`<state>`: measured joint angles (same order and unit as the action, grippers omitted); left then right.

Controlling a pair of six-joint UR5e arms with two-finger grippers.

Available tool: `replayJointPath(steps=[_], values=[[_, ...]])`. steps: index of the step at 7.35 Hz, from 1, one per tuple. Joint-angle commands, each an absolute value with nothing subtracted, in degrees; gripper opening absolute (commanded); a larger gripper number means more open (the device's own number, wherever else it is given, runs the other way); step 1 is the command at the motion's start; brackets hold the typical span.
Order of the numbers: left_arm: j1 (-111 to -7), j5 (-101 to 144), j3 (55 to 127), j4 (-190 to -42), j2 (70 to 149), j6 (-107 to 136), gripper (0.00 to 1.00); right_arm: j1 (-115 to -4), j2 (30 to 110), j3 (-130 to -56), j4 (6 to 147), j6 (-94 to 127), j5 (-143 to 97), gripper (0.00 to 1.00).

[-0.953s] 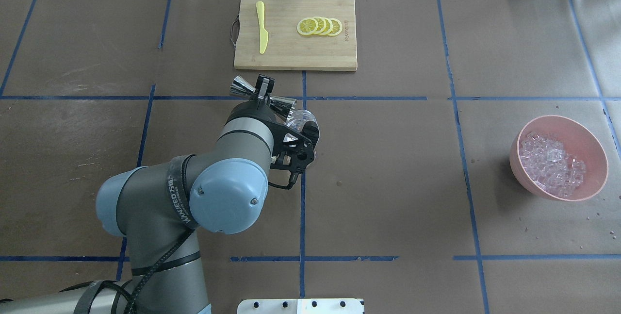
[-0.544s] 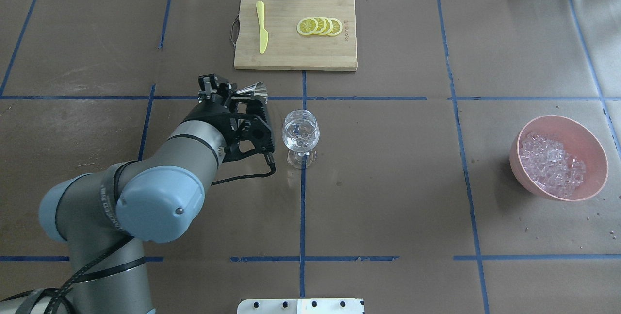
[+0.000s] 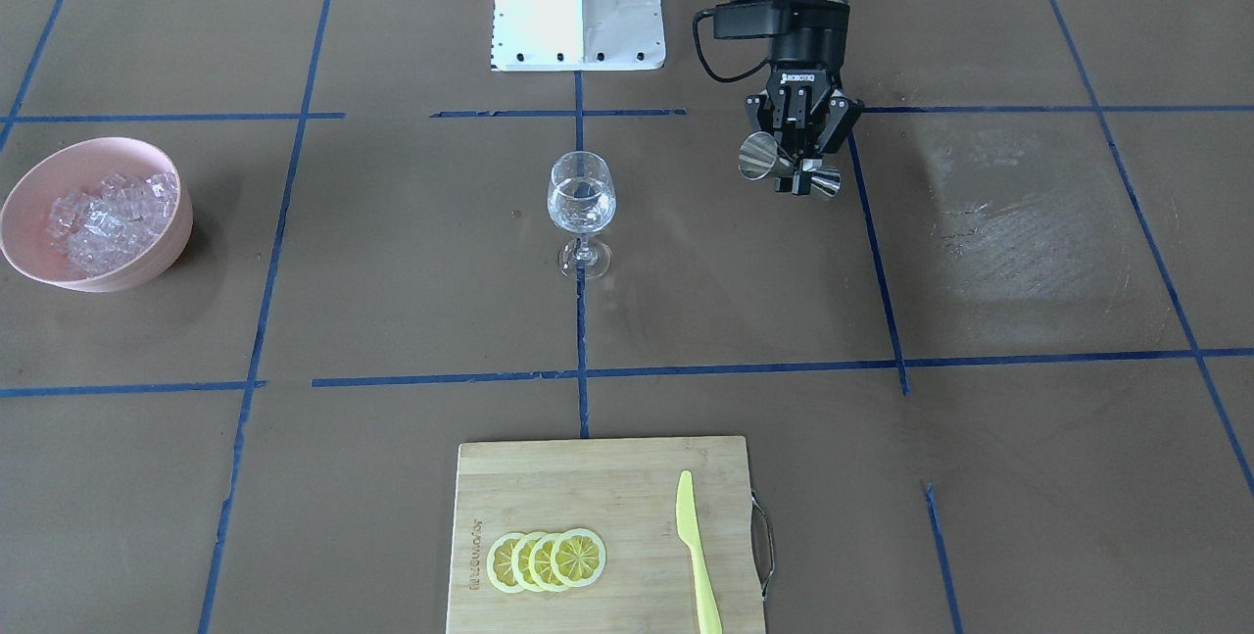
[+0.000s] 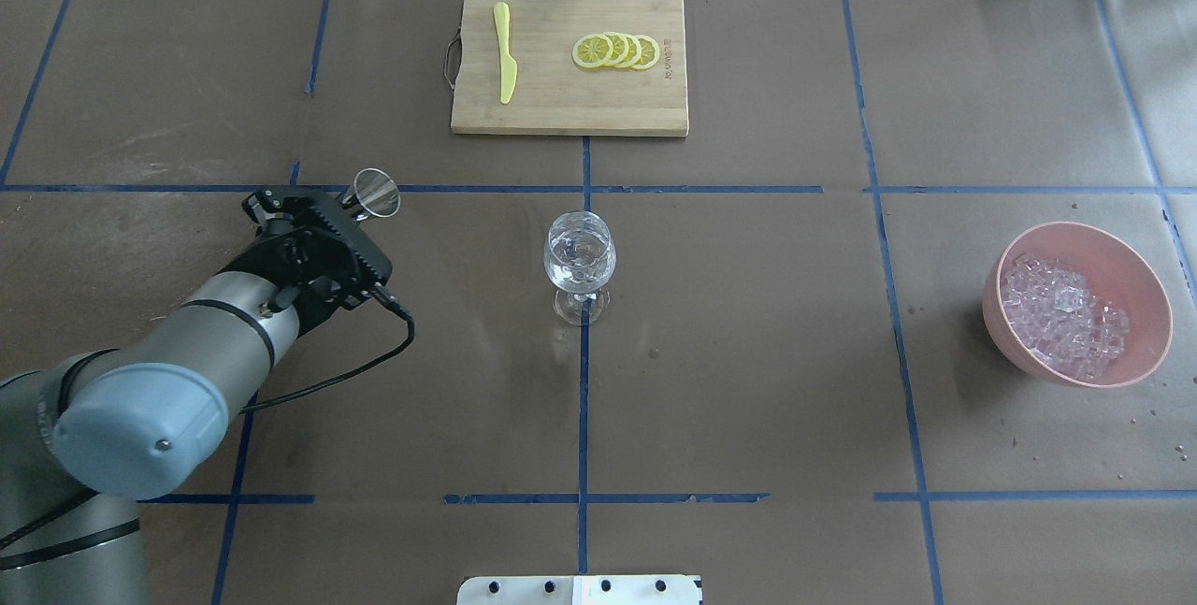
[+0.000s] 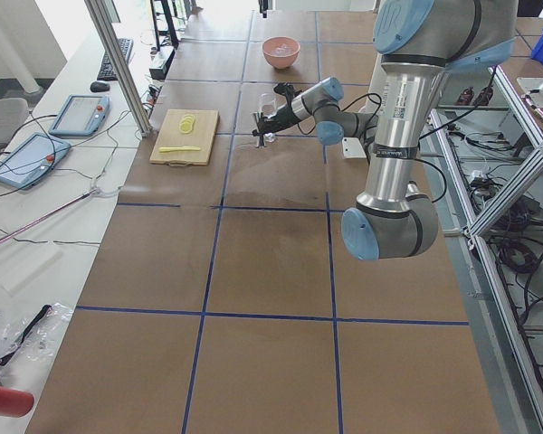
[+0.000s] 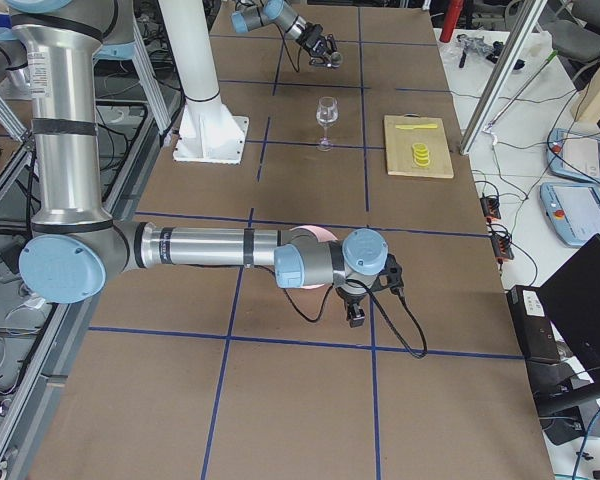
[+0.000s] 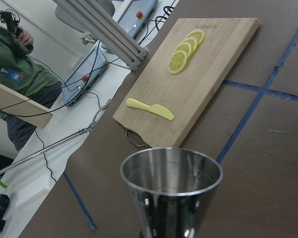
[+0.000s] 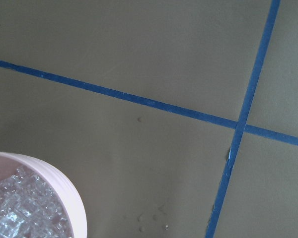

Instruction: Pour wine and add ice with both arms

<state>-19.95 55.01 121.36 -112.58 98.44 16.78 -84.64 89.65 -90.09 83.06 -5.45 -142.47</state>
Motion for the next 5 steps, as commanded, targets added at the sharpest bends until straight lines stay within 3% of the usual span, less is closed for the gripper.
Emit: replayJointPath(steps=[1, 2, 5], values=[[-20.0, 54.8, 120.8, -130.2, 84.5, 20.8, 0.0, -84.6, 89.6, -90.1, 83.1, -5.4, -142.5, 1.0], [-20.0, 54.0, 119.6, -139.7, 78.2, 23.7, 0.0, -84.6, 89.6, -90.2, 83.0, -5.4, -142.5, 1.0], [-19.5, 49.6, 105.5, -164.8, 73.8, 35.9, 0.0, -84.6, 89.6, -90.4, 83.0, -5.4, -142.5, 1.0]])
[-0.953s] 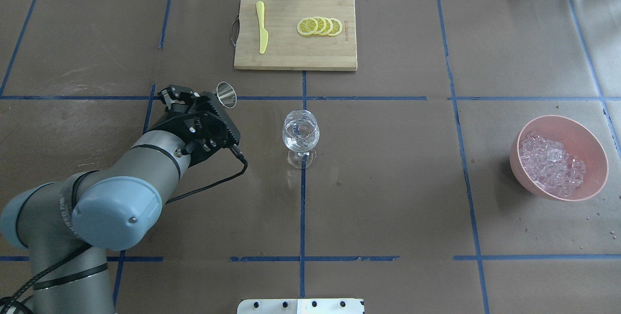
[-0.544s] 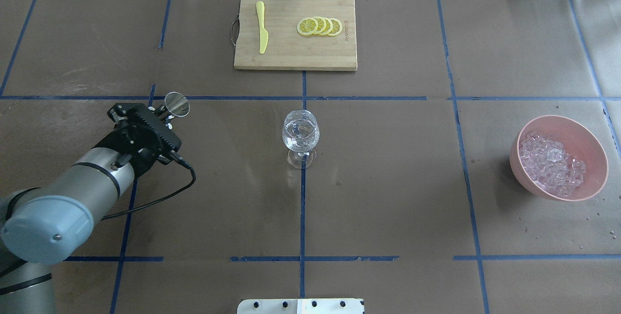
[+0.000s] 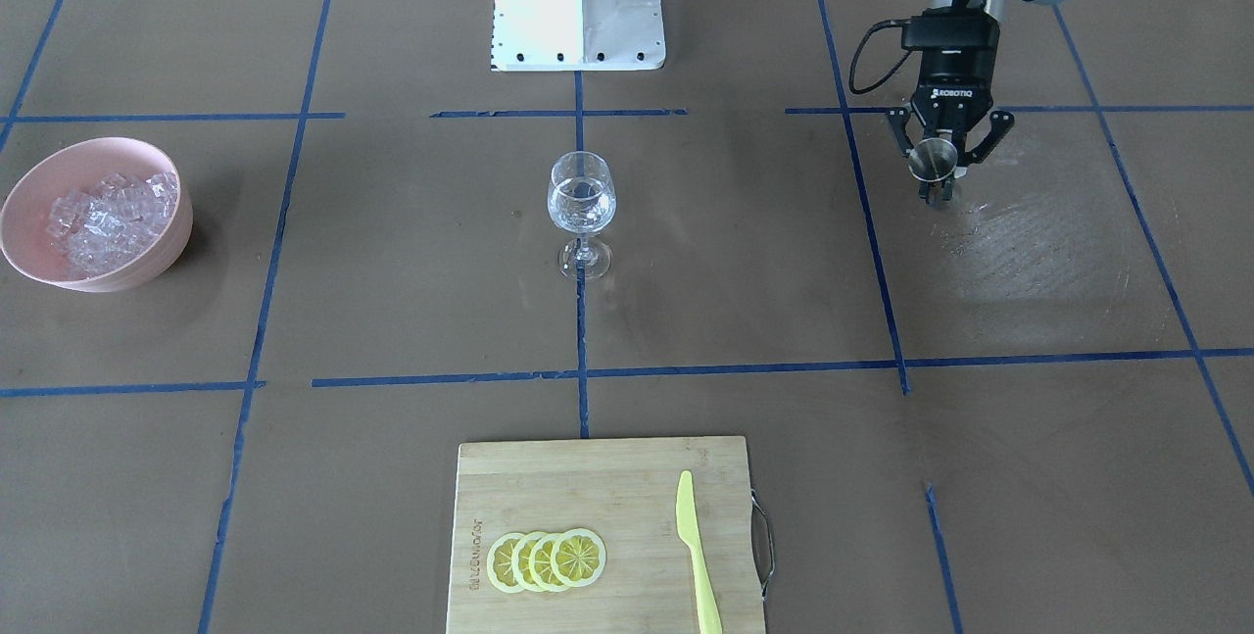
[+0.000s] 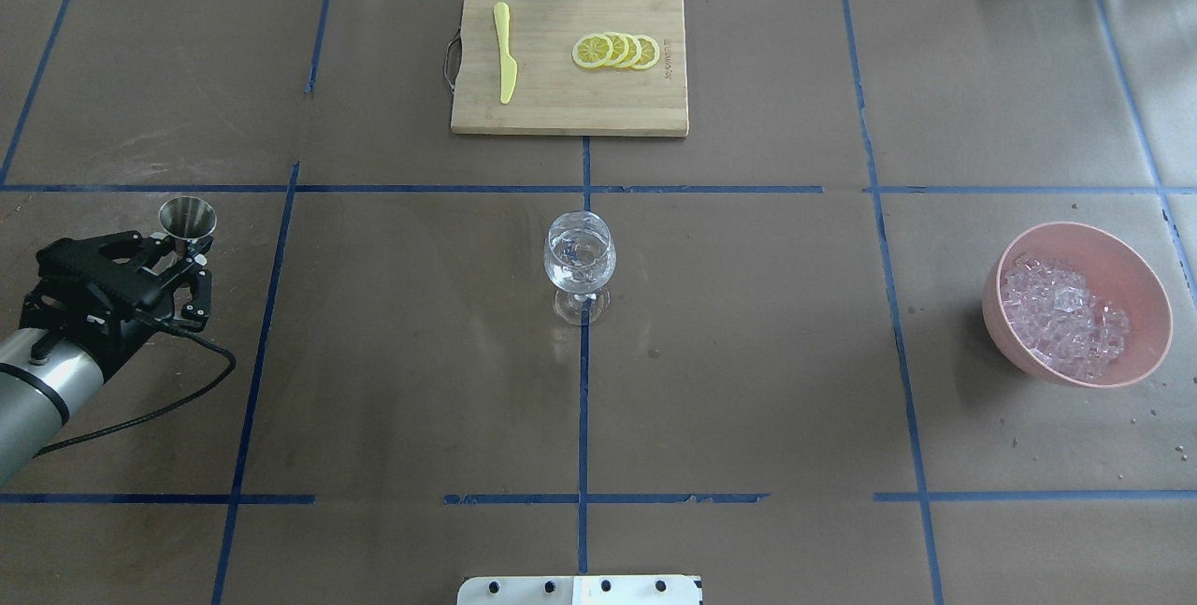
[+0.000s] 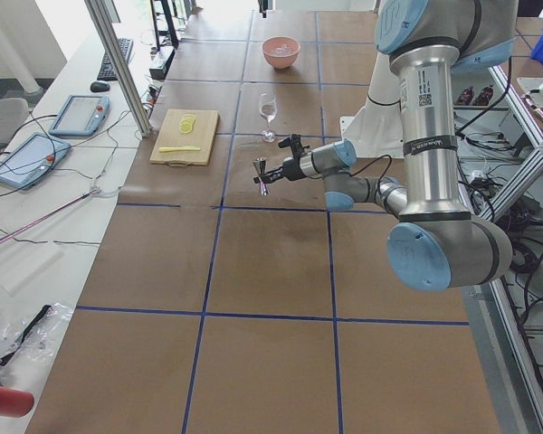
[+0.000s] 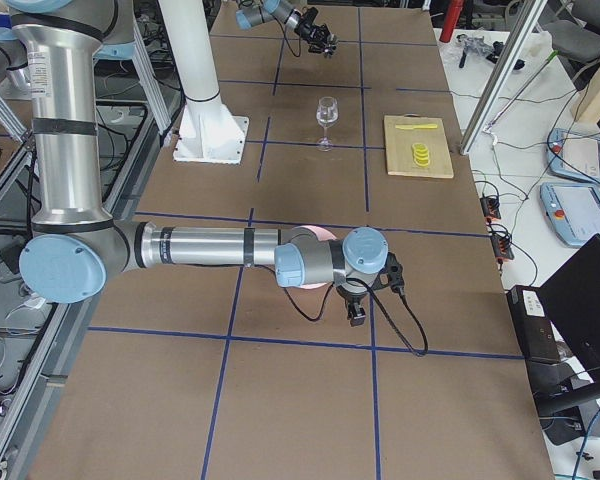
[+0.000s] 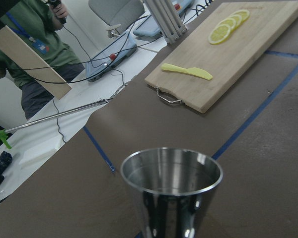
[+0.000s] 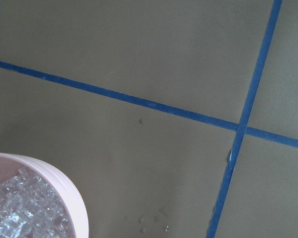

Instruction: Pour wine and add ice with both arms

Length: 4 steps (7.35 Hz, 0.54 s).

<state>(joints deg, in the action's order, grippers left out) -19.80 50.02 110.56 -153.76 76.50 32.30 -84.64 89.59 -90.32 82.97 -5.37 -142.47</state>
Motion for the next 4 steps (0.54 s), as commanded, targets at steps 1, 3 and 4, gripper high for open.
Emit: replayJointPath(steps=[1, 3, 4], values=[[-19.0, 49.7, 103.8, -167.8, 72.0, 39.1, 0.0, -84.6, 89.6, -90.4, 83.0, -5.4, -142.5, 1.0], [-17.4, 49.4, 101.1, -167.6, 71.5, 42.4, 0.0, -84.6, 89.6, -90.6, 83.0, -5.4, -142.5, 1.0], [-16.5, 49.6, 98.9, -167.7, 71.5, 43.8, 0.0, -84.6, 89.6, -90.6, 83.0, -5.4, -142.5, 1.0]])
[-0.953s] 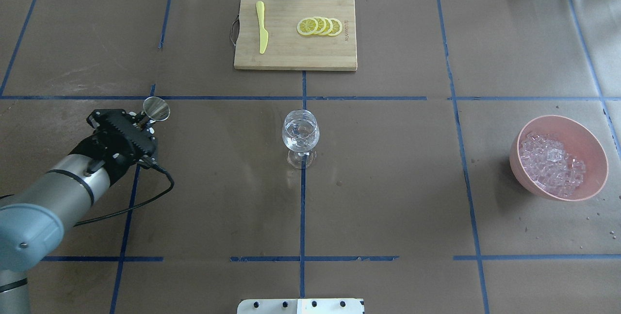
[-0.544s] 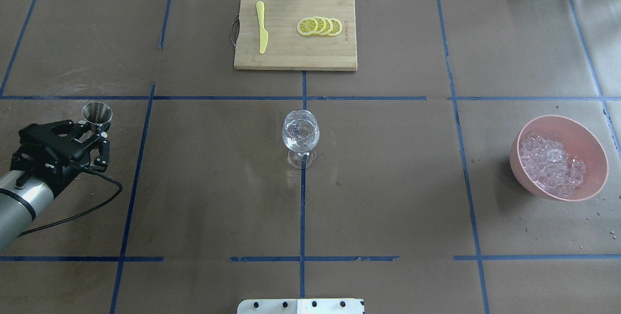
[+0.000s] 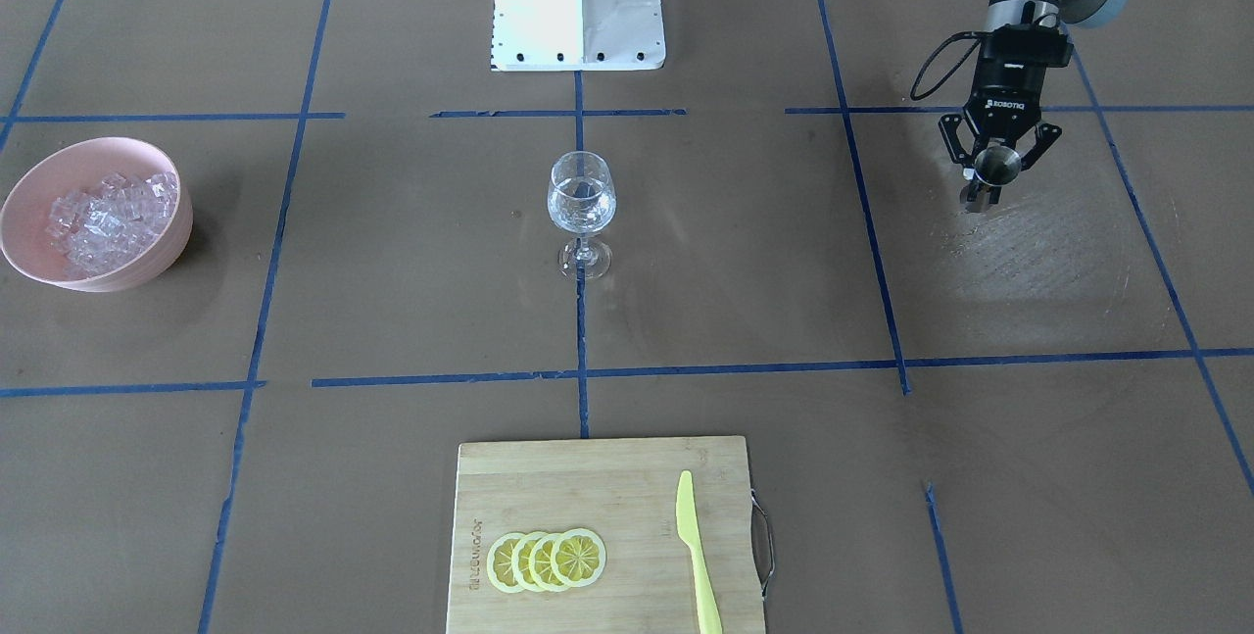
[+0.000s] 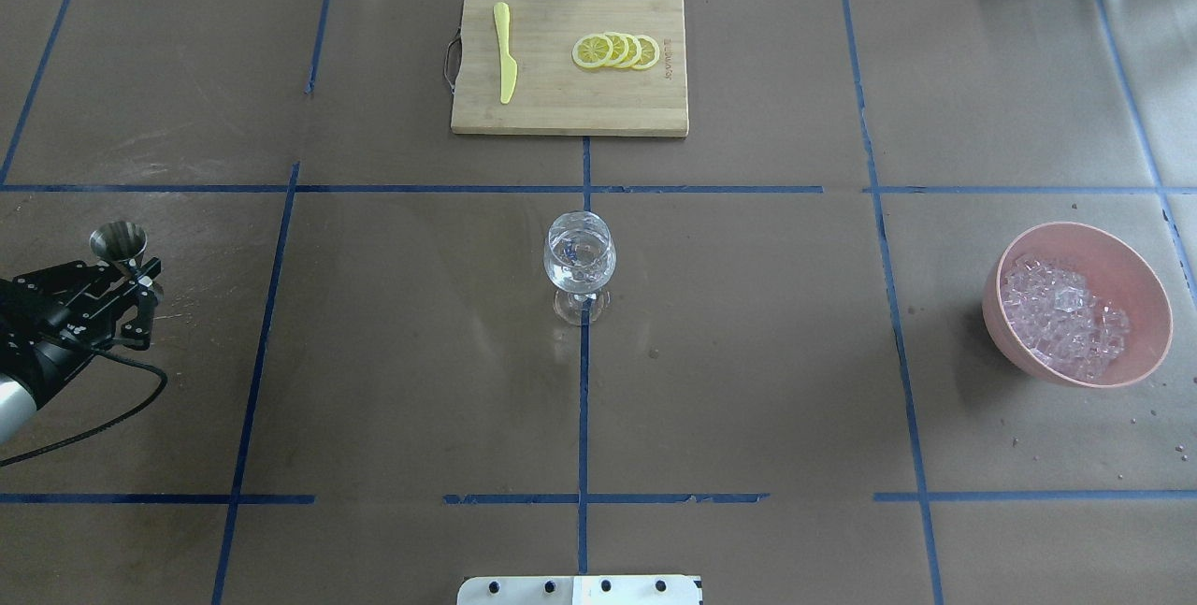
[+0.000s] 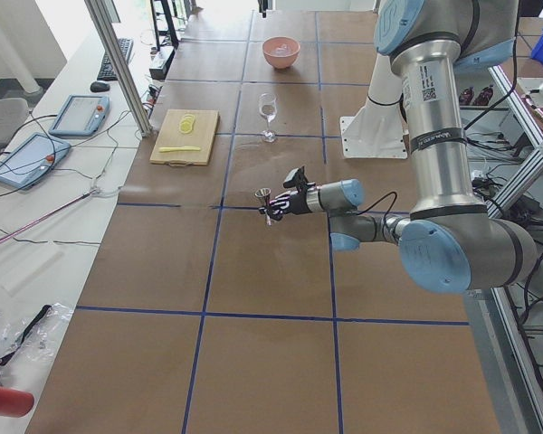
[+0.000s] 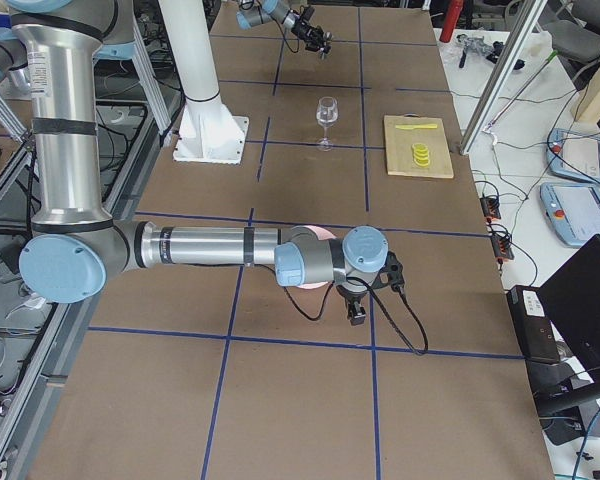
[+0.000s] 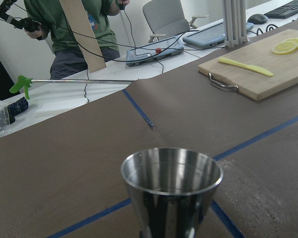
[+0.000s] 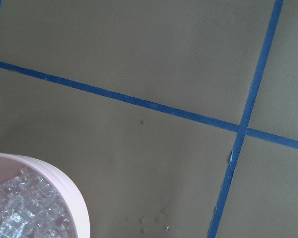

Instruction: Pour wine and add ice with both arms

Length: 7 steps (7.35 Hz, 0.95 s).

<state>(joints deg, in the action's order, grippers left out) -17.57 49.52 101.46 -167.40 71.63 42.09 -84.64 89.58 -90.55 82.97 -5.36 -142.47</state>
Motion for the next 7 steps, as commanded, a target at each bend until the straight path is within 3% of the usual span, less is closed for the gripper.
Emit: replayJointPath(steps=[1, 7], values=[[-15.8, 50.1, 98.6, -167.7, 71.5, 49.7, 0.0, -84.6, 89.6, -90.6, 83.0, -5.4, -142.5, 1.0], [-6.4, 30.3, 96.2, -168.4, 71.5, 63.1, 0.0, -84.6, 89.6, -90.6, 83.0, -5.4, -142.5, 1.0]])
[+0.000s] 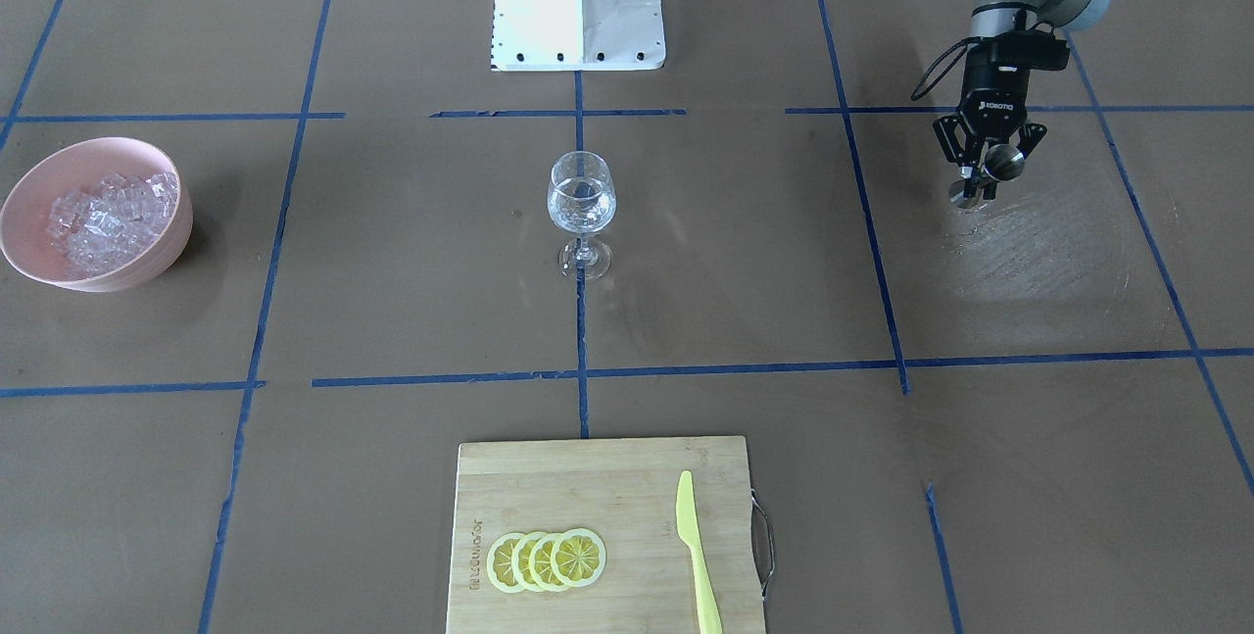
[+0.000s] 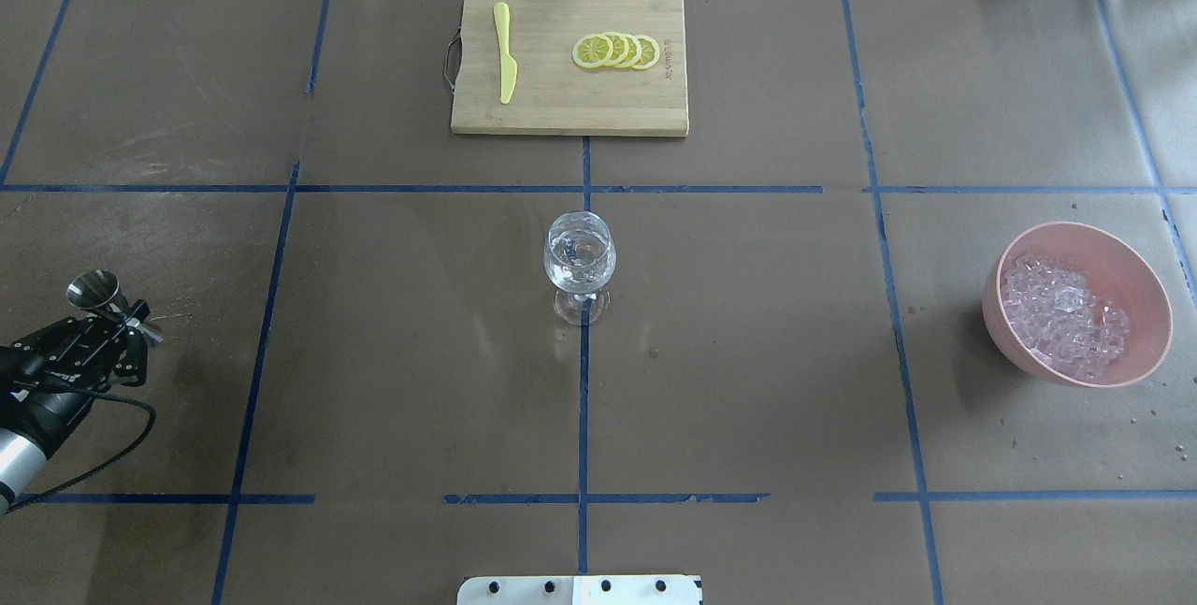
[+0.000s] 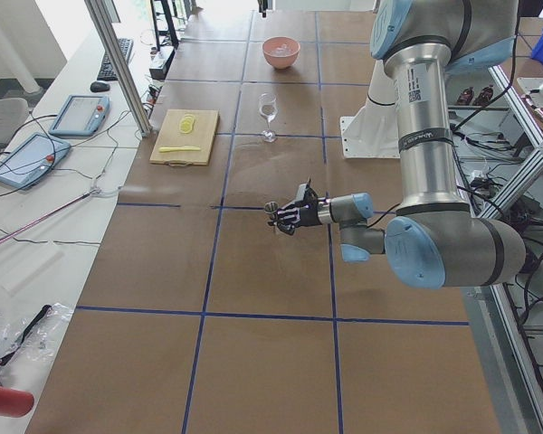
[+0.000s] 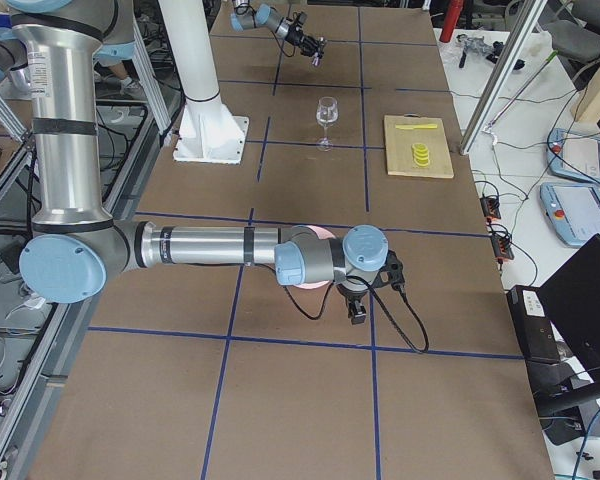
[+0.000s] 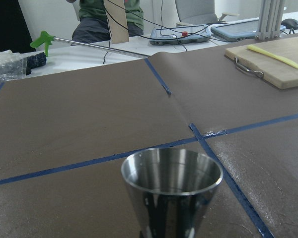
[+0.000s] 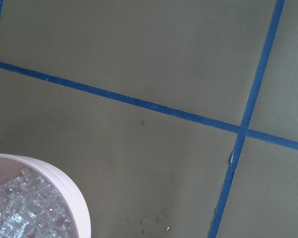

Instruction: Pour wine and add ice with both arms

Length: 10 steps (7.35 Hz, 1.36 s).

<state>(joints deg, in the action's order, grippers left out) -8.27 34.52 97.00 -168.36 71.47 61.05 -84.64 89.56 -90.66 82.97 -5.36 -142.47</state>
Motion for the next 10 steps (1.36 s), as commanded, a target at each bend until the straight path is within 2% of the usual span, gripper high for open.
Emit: replayJointPath(steps=[1, 2, 10], values=[[-5.4, 27.5, 95.6, -168.4, 71.5, 63.9, 0.0, -84.6, 89.6, -90.6, 83.1, -5.4, -142.4, 1.0], [-3.8, 25.5, 93.4, -168.5, 71.5, 67.1, 0.0, -84.6, 89.6, -90.6, 83.0, -5.4, -142.4, 1.0], [0.8, 20.7, 90.0, -168.4, 71.5, 72.0, 0.0, -84.6, 89.6, -90.7, 83.0, -5.4, -142.4, 1.0]])
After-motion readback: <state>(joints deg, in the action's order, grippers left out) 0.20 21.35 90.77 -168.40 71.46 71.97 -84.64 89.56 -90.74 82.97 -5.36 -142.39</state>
